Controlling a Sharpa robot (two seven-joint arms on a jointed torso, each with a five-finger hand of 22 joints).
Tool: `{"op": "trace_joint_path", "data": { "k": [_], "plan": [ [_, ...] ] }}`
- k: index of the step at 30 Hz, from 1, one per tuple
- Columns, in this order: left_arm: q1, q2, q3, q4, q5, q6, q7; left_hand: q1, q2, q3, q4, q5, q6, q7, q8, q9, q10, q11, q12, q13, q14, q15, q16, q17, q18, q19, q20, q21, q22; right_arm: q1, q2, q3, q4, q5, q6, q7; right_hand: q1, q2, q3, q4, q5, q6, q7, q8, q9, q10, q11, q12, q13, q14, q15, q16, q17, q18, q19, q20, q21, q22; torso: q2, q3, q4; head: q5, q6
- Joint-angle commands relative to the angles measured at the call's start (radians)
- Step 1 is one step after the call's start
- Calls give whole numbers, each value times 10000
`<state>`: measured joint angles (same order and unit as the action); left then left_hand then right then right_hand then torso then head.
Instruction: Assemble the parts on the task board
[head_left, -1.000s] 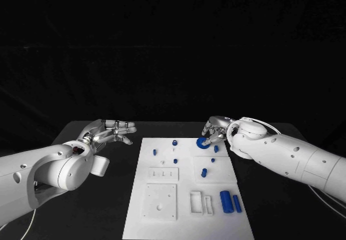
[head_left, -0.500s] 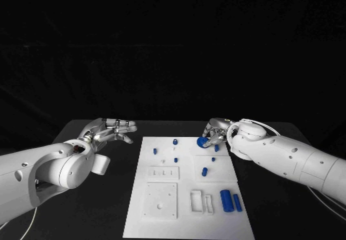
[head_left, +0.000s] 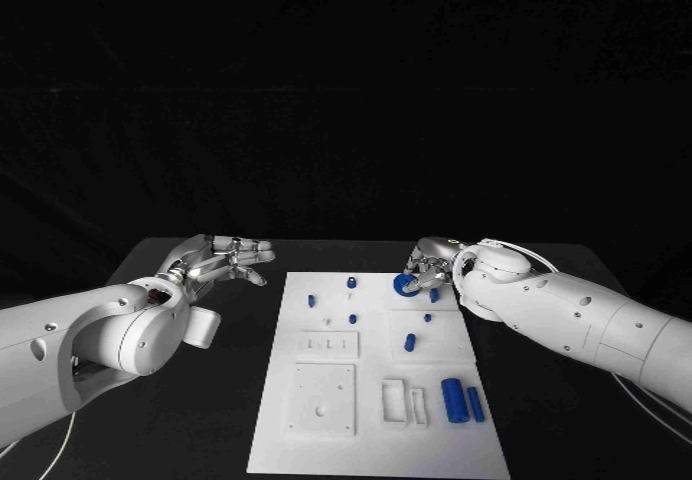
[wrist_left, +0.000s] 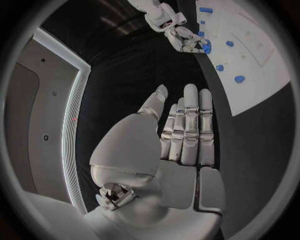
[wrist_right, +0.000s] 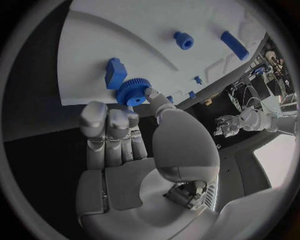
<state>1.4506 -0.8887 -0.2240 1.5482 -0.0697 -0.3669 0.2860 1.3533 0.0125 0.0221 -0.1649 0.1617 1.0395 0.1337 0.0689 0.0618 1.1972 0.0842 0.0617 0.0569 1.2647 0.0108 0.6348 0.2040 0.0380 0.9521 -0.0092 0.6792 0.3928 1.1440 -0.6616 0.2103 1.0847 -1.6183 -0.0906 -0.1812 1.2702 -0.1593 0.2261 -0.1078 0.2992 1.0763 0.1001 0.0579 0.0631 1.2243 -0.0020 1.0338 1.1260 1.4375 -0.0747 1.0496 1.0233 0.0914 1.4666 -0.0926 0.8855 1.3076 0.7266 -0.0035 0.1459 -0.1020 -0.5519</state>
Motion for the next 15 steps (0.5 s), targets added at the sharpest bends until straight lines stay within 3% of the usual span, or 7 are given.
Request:
{"op": "trace_joint_path", "data": {
  "k": [1, 9, 15],
  "plan": [
    [15, 3, 10, 27, -50, 127, 77, -34, 71, -66, -5, -29, -41, 4, -46, 17, -2, 27, -30, 16, -71, -27, -4, -14, 145, -42, 1, 31, -10, -82, 10, -54, -81, -65, 258, 51, -93, -4, 128, -47, 27, 91, -17, 47, 20, 81, -24, 62, 18, 73, 10, -53, 28, -27, 443, -9, 81, 1076, 5, 2, -13, 4, 0],
    [16, -9, 11, 50, -84, 134, 47, -34, 71, -66, -5, -29, -41, 4, -46, 17, -2, 27, -30, 16, -71, -27, -4, -14, 145, -42, 1, 31, -10, -85, -4, -79, -50, -313, 226, 17, 24, -28, 408, -320, -26, 126, -7, 42, 17, 67, -23, 44, 20, 74, 5, -58, 55, -36, 427, -11, 121, 1083, -1, 11, -21, 10, -20],
    [16, -35, 10, 72, -93, 130, 23, -16, 78, -79, -2, -37, -38, 5, -47, 17, -15, 31, -31, 15, -79, -24, -6, -18, 147, -52, 5, 43, -42, -88, -51, -98, 134, -506, 88, -2, -83, -87, 1286, -818, 170, 217, -14, 39, 15, 55, -45, 26, 22, 73, -6, -105, 56, -45, 410, -26, 192, 1095, -3, 19, -32, 32, -15]
  ]
}}
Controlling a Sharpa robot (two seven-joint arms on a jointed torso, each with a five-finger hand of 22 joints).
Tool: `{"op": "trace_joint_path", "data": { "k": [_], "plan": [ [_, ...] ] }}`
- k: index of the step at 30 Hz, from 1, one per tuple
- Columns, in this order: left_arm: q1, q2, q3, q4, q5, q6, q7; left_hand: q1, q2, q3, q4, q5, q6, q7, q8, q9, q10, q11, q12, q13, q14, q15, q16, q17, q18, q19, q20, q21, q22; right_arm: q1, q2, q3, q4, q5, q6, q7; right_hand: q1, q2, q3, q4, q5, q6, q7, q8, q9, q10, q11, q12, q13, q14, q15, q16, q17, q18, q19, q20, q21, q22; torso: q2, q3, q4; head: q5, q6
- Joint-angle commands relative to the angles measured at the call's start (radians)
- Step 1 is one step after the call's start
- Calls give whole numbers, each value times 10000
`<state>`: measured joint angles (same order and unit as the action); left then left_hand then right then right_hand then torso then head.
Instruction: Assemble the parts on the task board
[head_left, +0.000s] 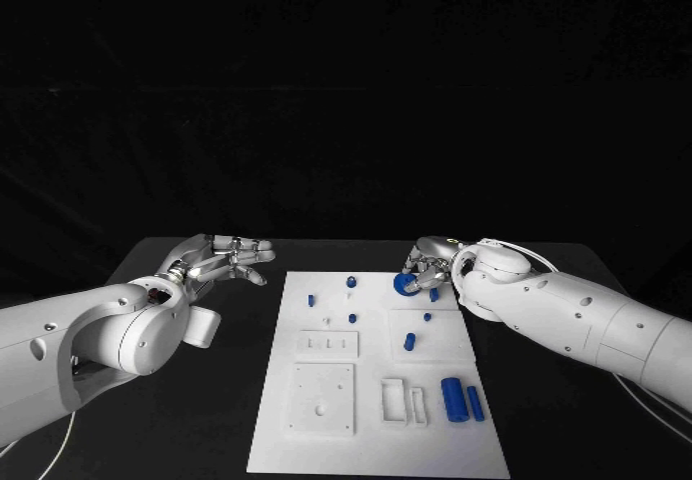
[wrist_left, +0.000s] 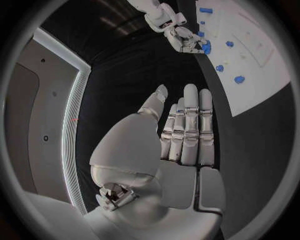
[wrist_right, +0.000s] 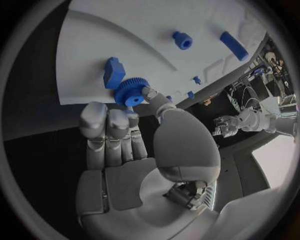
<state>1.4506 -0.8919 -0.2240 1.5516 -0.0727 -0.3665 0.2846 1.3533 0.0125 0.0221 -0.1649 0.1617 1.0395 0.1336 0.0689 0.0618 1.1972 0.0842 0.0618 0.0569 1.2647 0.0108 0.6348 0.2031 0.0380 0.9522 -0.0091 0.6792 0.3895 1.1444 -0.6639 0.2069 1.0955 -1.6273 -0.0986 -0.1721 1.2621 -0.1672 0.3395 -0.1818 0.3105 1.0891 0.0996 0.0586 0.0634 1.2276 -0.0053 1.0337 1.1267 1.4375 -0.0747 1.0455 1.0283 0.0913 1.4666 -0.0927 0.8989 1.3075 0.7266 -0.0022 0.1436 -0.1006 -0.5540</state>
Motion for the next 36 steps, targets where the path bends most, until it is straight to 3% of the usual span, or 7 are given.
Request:
{"op": "trace_joint_path", "data": {
  "k": [1, 4, 11, 18, 26, 32, 36],
  "plan": [
    [16, -7, 10, 42, -64, 124, 34, -16, 79, -79, -2, -37, -38, 6, -47, 16, -15, 32, -31, 16, -79, -24, -6, -9, 148, -52, 5, 44, -9, -94, -35, -67, 70, -457, 107, -102, -19, -4, 223, -118, 129, 142, -18, 33, 14, 46, -23, 58, 39, 72, -17, -68, 9, -45, 411, -31, 72, 1099, -3, 5, -9, 21, 12],
    [16, -13, 10, 52, -66, 120, 28, 1, 76, -79, -9, -36, -51, 10, -46, 17, -30, 37, -31, 15, -86, -21, -13, -12, 149, -58, 6, 46, -14, -103, -49, -73, 216, -629, -209, -128, -81, 22, 459, -188, 476, 398, -89, 33, 18, 119, -83, 143, 108, 76, -63, -66, 23, -55, 425, -68, 174, 1121, -7, 1, -11, 20, 24],
    [16, -22, 10, 69, -68, 115, 31, 1, 76, -79, -9, -36, -51, 10, -46, 17, -30, 37, -31, 15, -86, -21, -13, -12, 149, -58, 6, 46, -14, -111, -94, -78, 607, -941, -722, -186, -215, 18, 727, -230, 801, 715, -169, 35, 21, 219, -142, 238, 208, 84, -110, -60, 53, -92, 447, -117, 423, 1171, -20, -15, 4, 24, 22],
    [16, -26, 9, 74, -68, 97, 39, 22, 75, -79, -13, -36, -65, 18, -47, 16, -45, 43, -31, 15, -90, -18, -23, -18, 151, -70, 10, 50, -22, -110, -222, -76, 1271, -1299, -1116, -368, -257, -17, 734, -196, 740, 820, -202, 39, 23, 257, -160, 264, 241, 92, -122, -43, 72, -110, 459, -130, 568, 1200, -32, -43, -4, 44, 69],
    [16, -31, 9, 102, -68, 87, 36, 22, 75, -79, -13, -36, -65, 18, -47, 16, -45, 43, -31, 15, -90, -18, -23, -18, 151, -70, 10, 50, -22, -107, -175, -75, 1995, -1627, -1315, -519, -247, -45, 684, -112, 603, 826, -209, 36, 21, 268, -164, 246, 247, 94, -126, -37, 81, -107, 451, -135, 596, 1198, -28, -40, 19, 83, 101],
    [16, -33, 9, 120, -68, 88, 30, 16, 68, -90, 0, -33, -78, 23, -47, 16, -74, 52, -31, 15, -86, -13, -32, -23, 154, -71, 14, 52, -34, -106, 51, -83, 2303, -1804, -1332, -572, -240, -46, 672, -80, 561, 826, -212, 35, 21, 271, -163, 245, 252, 95, -126, -36, 83, -108, 448, -133, 613, 1200, -35, -52, 34, 120, 102],
    [16, -30, 9, 129, -67, 86, 27, 16, 68, -90, 0, -33, -78, 23, -47, 16, -74, 52, -31, 15, -86, -13, -32, -23, 154, -71, 14, 52, -34, -105, 278, -184, 2302, -1914, -1358, -602, -227, -49, 671, -75, 539, 821, -210, 34, 20, 272, -162, 245, 256, 95, -125, -37, 82, -110, 448, -133, 620, 1201, -33, -63, 40, 138, 110]
  ]
}}
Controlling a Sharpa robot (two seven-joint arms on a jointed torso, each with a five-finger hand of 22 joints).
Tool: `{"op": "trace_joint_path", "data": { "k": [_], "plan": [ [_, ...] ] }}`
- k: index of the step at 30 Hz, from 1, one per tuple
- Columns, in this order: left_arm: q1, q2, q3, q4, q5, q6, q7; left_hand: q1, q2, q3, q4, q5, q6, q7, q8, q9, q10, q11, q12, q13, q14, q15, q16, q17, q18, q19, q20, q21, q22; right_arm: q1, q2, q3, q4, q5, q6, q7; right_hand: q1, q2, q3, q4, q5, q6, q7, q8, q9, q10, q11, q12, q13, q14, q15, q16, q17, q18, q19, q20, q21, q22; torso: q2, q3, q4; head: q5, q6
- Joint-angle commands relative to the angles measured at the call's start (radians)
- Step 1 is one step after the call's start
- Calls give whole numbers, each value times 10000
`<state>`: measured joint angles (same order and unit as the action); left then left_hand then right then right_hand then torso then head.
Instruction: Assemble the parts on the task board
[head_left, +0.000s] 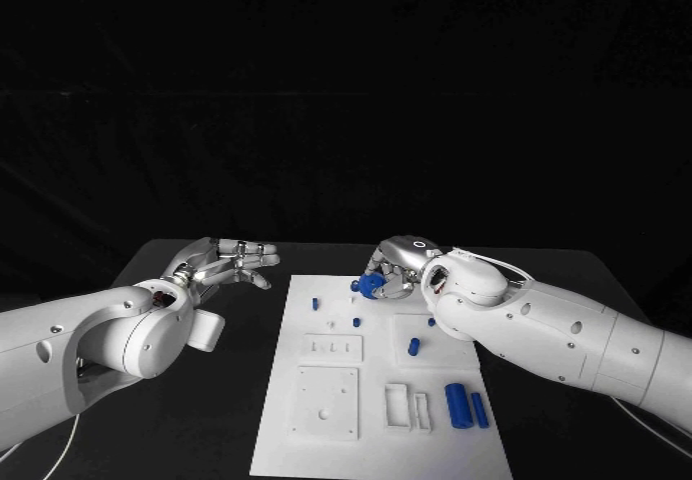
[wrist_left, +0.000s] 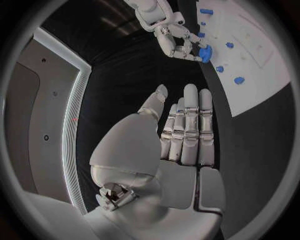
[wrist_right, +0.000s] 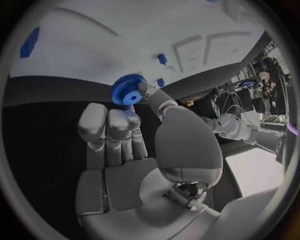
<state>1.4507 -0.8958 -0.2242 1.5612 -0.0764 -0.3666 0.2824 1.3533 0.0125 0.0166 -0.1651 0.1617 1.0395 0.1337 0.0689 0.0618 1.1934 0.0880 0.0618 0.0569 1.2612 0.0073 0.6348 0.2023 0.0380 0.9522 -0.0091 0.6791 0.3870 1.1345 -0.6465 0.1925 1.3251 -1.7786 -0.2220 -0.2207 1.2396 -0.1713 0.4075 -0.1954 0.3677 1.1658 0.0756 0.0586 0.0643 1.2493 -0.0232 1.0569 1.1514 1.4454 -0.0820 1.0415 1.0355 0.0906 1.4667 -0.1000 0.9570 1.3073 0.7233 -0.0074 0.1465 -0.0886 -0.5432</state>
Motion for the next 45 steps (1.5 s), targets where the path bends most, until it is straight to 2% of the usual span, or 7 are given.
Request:
{"op": "trace_joint_path", "data": {
  "k": [1, 8, 15, 22, 42, 43, 45],
  "plan": [
    [16, 13, 11, 35, -30, 89, 47, 16, 68, -35, 2, -33, -78, 22, -47, 16, -36, 14, -31, 15, -51, 23, -31, -15, 154, -72, 14, 52, -9, -6, 203, -84, -41, -440, -133, -121, -1, -8, -9, 61, -34, 54, 30, 34, 11, 54, 17, 13, 9, 17, -52, 3, 10, -103, 447, -59, 39, 1203, 7, 1, 9, 20, 6],
    [16, 41, 11, 38, -30, 100, 35, 16, 68, -35, 2, -33, -78, 22, -47, 16, -36, 14, -31, 15, -51, 23, -31, -15, 154, -72, 14, 52, -9, -6, 644, -303, -406, -584, -186, -100, 20, -16, -13, 96, -49, 36, 33, 34, 10, 42, 18, -14, 0, 14, -51, -8, 1, -102, 443, -60, 57, 1205, 22, 28, 26, 66, 5],
    [17, 72, 12, 25, -30, 117, 15, 16, 68, -35, 2, -33, -78, 22, -47, 16, -36, 14, -31, 15, -51, 23, -31, -15, 154, -72, 14, 52, -9, -8, 1033, -439, -838, -649, -198, -24, 24, -24, -12, 101, -46, 36, 33, 34, 10, 47, 18, -10, 6, 15, -52, -9, 1, -100, 444, -60, 73, 1208, 28, 17, 59, 78, -9],
    [17, 124, 13, 8, -31, 140, 2, 16, 68, -35, 2, -33, -78, 22, -47, 16, -36, 14, -31, 15, -51, 23, -31, -15, 154, -72, 14, 52, -9, -10, 1374, -611, -1269, -696, -210, 44, 19, -22, -20, 114, -37, 9, 42, 34, 9, 40, 23, -24, -1, 15, -50, -17, -8, -98, 447, -58, 87, 1210, 23, 29, 48, 124, -27],
    [17, 143, 13, 3, -34, 146, -54, 23, 62, -41, 20, -30, -85, 29, -46, 16, -60, 23, -30, 16, -64, 31, -49, -24, 154, -87, 24, 62, -44, -11, 1771, -775, -2024, -854, -210, 131, -118, -50, -301, 390, -213, -338, 108, 32, -2, -90, 72, -245, -181, 7, -10, -127, -100, -71, 439, -17, -18, 1186, 25, 37, 7, 189, -28],
    [18, 141, 13, 4, -34, 143, -56, 23, 62, -41, 20, -30, -85, 29, -46, 16, -60, 23, -30, 16, -64, 31, -49, -24, 154, -87, 24, 62, -44, -11, 1773, -776, -2036, -822, -217, 140, -166, -65, -372, 444, -273, -455, 134, 28, -8, -119, 90, -289, -217, 2, 0, -146, -115, -69, 439, -12, -30, 1184, 27, 38, 7, 189, -26],
    [18, 139, 13, 5, -36, 139, -62, 23, 62, -41, 20, -30, -85, 29, -46, 16, -60, 23, -30, 16, -64, 31, -49, -24, 154, -87, 24, 62, -44, -11, 1779, -779, -2058, -724, -240, 168, -242, -90, -644, 584, -862, -758, 196, 30, -18, -127, 137, -324, -261, 6, 36, -154, -120, -62, 442, 13, -52, 1179, 32, 42, -3, 199, -9]
  ]
}}
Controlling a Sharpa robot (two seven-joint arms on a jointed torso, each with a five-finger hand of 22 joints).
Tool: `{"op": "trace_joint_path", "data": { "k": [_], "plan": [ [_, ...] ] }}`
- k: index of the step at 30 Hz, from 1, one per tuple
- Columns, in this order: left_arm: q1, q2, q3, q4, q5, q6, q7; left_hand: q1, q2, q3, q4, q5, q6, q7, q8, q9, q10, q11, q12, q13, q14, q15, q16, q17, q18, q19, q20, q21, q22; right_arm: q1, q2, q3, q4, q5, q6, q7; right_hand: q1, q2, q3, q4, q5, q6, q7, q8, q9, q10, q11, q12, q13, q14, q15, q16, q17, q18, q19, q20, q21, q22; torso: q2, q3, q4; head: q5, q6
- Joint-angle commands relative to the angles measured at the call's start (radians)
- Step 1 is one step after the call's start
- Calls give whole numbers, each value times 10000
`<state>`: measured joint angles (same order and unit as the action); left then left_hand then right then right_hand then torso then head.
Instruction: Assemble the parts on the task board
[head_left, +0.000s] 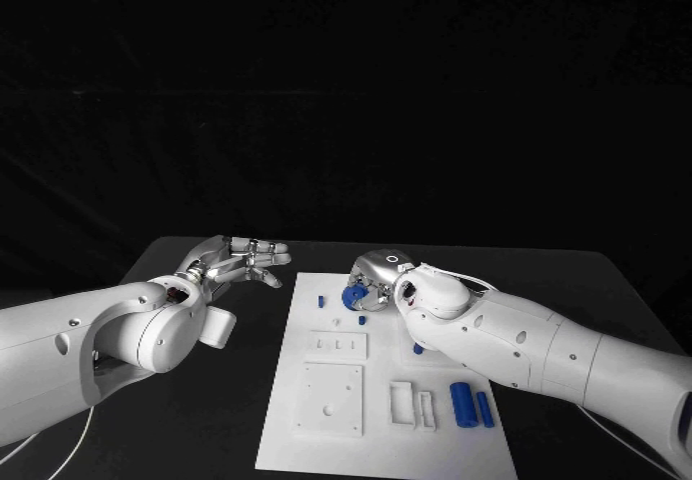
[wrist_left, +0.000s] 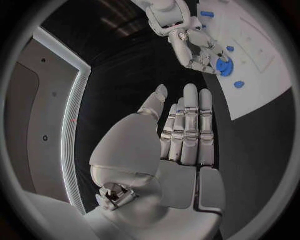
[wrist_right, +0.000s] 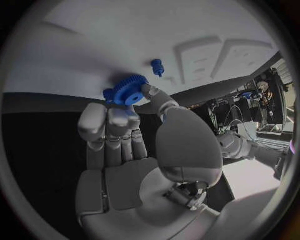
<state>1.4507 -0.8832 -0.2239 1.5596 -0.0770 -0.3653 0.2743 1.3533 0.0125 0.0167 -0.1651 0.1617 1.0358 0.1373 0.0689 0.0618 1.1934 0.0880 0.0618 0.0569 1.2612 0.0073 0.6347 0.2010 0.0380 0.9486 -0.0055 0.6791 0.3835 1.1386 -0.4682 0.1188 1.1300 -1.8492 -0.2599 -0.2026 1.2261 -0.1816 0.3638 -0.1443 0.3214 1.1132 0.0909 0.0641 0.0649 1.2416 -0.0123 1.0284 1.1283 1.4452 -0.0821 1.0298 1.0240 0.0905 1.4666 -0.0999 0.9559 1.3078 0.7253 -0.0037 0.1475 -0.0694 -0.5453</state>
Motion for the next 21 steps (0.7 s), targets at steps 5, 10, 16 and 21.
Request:
{"op": "trace_joint_path", "data": {
  "k": [5, 10, 16, 21],
  "plan": [
    [17, 16, 10, 28, -33, 124, 1, 26, 55, -44, 23, -33, -52, -6, -47, 16, -70, 26, -31, 16, -72, 34, -53, -14, 152, -59, -9, 61, -16, -52, -3, -46, -139, 289, 101, 23, -339, -26, -2142, 2120, -1413, -640, 96, 2, -13, -106, 135, -44, -139, 12, 86, 25, 57, -17, 483, 107, 22, 1201, 4, 0, -11, -2, 18],
    [18, 6, 10, 37, -34, 113, 0, 24, 47, -50, 27, -31, -55, -4, -47, 16, -84, 31, -30, 16, -83, 39, -60, -17, 150, -67, -5, 56, -23, -52, -64, -48, -107, 487, 115, 14, -322, -141, -3631, 4015, -773, -715, 86, -14, -19, -121, 135, -1, -169, 14, 115, 79, 119, -21, 497, 106, 135, 1226, 3, 3, -19, 6, 21],
    [18, -16, 10, 52, -34, 89, 10, 18, 30, -66, 38, -36, -110, 7, -54, 13, -93, 36, -30, 16, -88, 43, -67, -22, 149, -69, 1, 46, -36, -52, -226, -48, 36, 550, 57, -4, -251, -141, -3636, 4117, -647, -656, 71, -11, -17, -102, 125, 29, -156, 20, 111, 100, 141, -22, 498, 102, 153, 1226, 5, 2, -16, 12, 2],
    [18, -31, 11, 61, -34, 85, 18, 10, 32, -75, 57, -34, -119, 8, -49, 15, -93, 36, -30, 16, -88, 46, -70, -25, 148, -67, 4, 39, -48, -55, -483, -49, 297, 565, -129, -42, -259, -133, -3597, 4113, -575, -622, 62, -15, -19, -98, 118, 28, -161, 26, 105, 113, 152, -30, 504, 97, 195, 1237, 0, -8, -2, 19, -8]
  ]
}}
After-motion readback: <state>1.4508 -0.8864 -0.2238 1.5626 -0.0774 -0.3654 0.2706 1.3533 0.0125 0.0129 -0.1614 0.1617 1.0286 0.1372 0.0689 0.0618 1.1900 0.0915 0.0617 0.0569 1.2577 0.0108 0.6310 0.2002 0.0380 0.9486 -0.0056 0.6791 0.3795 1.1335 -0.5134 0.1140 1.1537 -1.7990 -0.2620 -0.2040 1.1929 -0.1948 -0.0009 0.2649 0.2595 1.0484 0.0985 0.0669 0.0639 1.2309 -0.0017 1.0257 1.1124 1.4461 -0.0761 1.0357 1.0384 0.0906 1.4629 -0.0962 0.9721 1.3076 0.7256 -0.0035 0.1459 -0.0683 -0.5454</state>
